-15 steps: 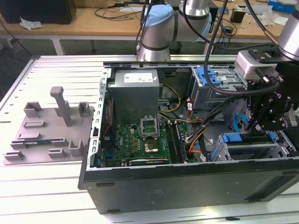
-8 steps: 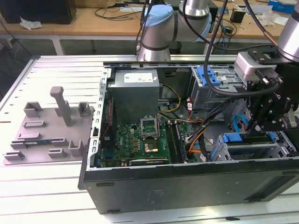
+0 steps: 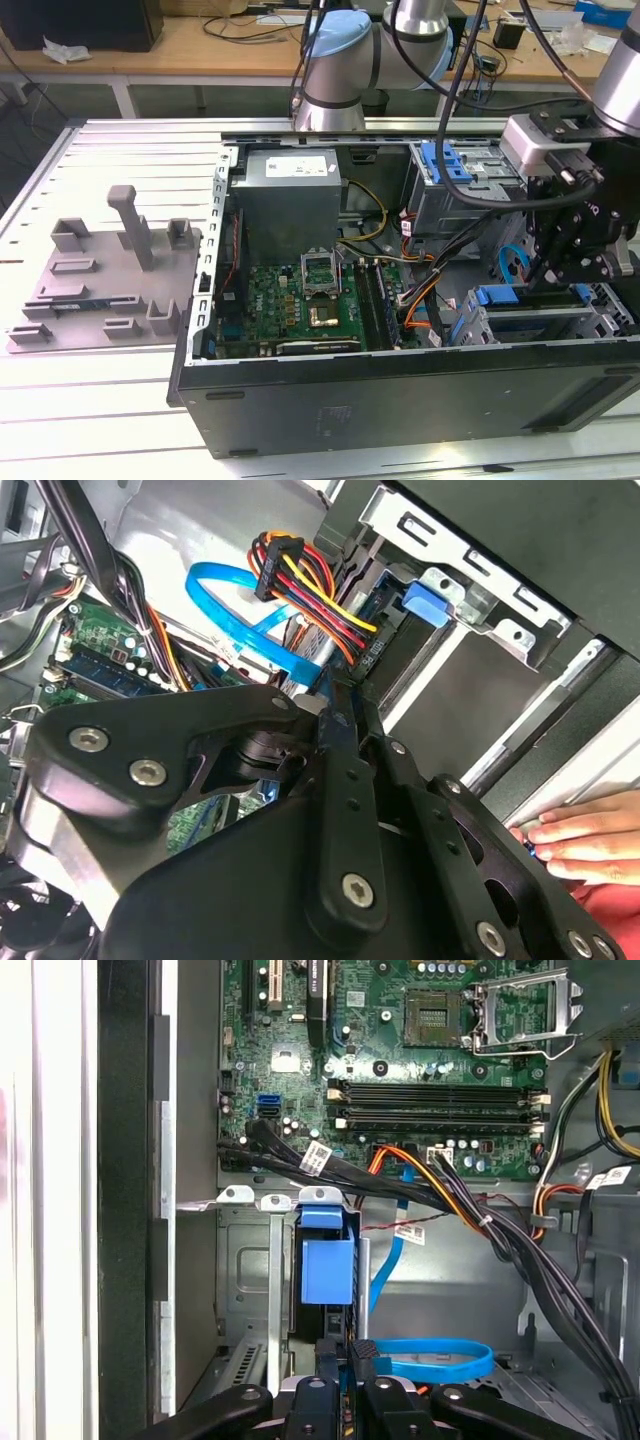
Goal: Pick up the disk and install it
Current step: 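Insert the second disk wire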
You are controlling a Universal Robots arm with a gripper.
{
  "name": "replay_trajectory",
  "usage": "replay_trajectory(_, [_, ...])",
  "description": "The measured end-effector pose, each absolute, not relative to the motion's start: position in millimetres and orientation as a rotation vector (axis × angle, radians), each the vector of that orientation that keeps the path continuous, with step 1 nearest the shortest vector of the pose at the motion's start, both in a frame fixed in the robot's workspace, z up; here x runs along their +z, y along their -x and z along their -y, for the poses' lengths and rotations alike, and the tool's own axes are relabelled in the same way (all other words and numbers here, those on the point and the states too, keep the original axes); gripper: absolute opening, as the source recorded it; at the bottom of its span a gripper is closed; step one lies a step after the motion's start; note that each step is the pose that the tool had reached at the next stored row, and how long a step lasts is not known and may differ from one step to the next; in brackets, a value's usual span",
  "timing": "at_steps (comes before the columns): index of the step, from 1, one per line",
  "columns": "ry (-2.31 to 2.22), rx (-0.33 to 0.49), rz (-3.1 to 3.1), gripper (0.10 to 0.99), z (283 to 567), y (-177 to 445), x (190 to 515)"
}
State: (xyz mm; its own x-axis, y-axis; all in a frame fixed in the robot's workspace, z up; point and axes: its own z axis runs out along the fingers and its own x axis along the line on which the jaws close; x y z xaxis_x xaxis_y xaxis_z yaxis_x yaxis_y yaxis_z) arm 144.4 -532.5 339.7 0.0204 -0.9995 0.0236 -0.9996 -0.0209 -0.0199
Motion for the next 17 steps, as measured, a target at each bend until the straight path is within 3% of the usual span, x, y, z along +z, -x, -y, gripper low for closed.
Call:
replay_trajectory(4, [-2.244, 0.048, 2.196, 0.173, 532.4, -144.5, 339.3])
replay_trajectory(5, [-2.244, 0.048, 2.196, 0.239, 532.5, -144.5, 339.3])
replay_trajectory(12, [-2.244, 0.048, 2.196, 0.239, 532.5, -144.5, 346.6])
replay_trajectory(17, [-2.245, 0.054, 2.197, 0.239, 530.2, -144.5, 377.0])
